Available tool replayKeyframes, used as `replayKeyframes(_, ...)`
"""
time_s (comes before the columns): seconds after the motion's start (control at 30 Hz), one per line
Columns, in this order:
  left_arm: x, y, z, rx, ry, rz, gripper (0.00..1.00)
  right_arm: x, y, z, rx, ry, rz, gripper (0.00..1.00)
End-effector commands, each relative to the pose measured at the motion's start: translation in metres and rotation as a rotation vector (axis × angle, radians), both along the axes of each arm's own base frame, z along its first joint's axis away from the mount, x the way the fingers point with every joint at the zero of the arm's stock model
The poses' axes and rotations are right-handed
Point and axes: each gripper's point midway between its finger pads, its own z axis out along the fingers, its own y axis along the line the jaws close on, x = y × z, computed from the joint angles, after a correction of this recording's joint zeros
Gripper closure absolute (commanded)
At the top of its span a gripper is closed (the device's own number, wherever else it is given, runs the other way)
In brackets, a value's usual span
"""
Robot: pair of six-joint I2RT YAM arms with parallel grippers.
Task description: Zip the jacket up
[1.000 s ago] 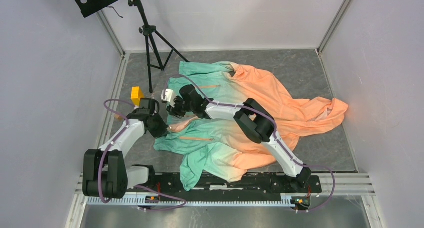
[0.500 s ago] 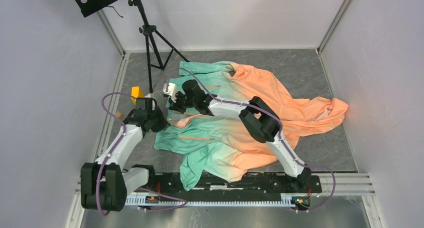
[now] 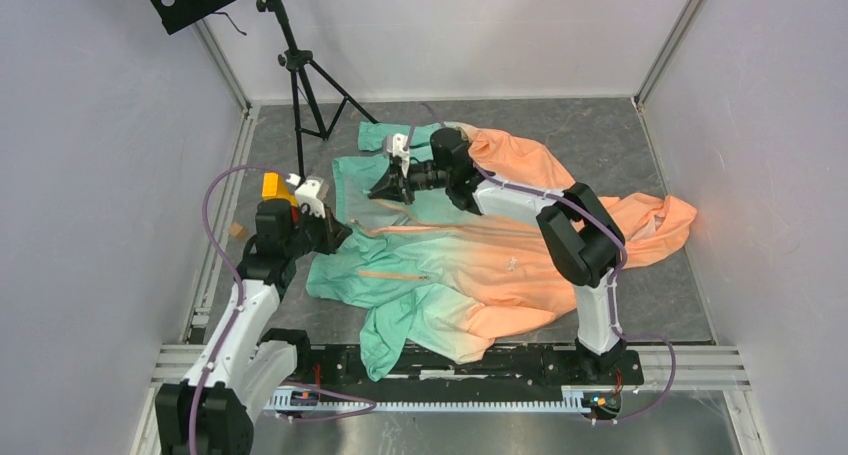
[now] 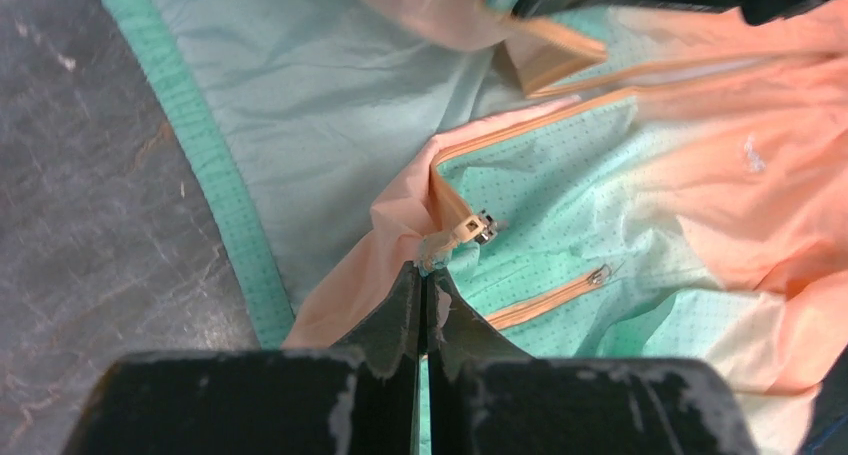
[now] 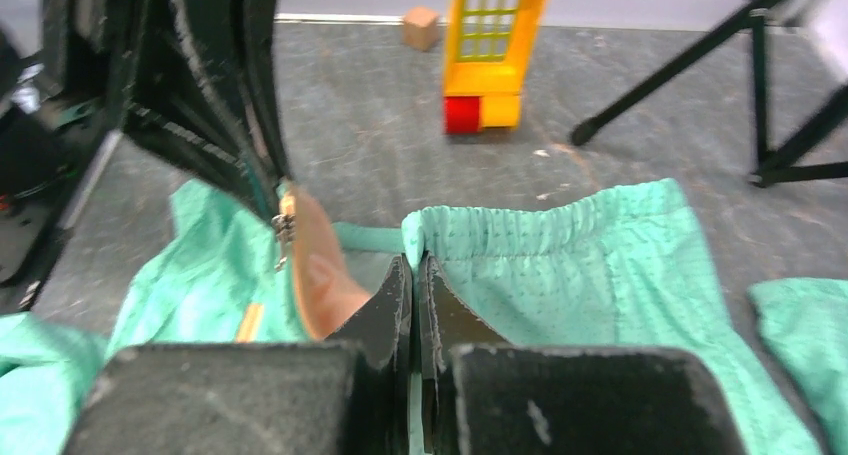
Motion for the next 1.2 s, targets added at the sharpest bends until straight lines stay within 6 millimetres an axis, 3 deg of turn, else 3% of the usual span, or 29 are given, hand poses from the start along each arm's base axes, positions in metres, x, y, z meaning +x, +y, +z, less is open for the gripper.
replayKeyframes(0.0,0.005,-0.010,0.026,0.074,-0.249,-0.160,0.98,-0.048,-0.005,0.035,0.142,-0.068,0.190,1.00)
replayKeyframes(0.2,0.002,-0.012,0.026,0.082,-0.277,-0.192,0.98,-0.072,-0.020,0.050,0.261,-0.078,0.222,1.00)
replayKeyframes(0.43,-0.001,-0.016,0.028,0.060,-0.282,-0.209,0.98,-0.071,-0.020,0.053,0.307,-0.090,0.206,1.00)
replayKeyframes(0.7,-0.004,-0.021,0.035,0.037,-0.313,-0.228,0.98,-0.062,-0.015,0.036,0.274,-0.094,0.184,1.00)
replayKeyframes(1.17,-0.004,-0.020,0.035,0.049,-0.315,-0.229,0.98,-0.071,-0.007,0.016,0.241,-0.139,0.226,1.00)
